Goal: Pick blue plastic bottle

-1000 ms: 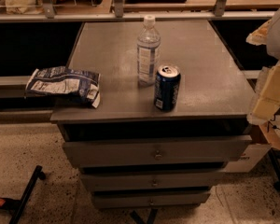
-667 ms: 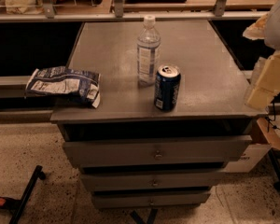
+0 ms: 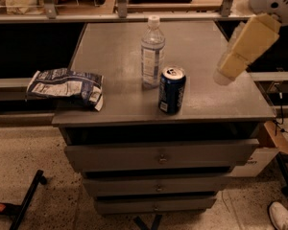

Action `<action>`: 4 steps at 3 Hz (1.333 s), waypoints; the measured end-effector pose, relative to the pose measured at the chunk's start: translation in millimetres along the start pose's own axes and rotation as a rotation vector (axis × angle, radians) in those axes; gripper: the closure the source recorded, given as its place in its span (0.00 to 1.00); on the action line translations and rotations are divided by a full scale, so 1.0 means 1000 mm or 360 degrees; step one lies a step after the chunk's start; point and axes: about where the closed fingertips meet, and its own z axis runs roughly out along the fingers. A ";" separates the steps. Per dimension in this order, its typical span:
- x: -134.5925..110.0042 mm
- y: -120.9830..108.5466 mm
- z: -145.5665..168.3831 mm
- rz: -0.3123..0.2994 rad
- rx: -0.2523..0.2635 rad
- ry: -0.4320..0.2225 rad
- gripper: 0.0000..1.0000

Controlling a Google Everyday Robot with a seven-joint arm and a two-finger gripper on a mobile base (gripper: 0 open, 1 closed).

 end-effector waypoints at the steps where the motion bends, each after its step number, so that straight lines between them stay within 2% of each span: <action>1: -0.037 -0.002 0.010 0.0152 0.0039 -0.0084 0.00; 2: -0.040 -0.003 0.013 0.0145 0.0060 -0.0079 0.00; 4: -0.061 -0.031 0.033 0.0180 0.0115 -0.0150 0.00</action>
Offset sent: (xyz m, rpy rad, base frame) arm 0.0112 0.0281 0.0052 0.0495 -0.0096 -0.0461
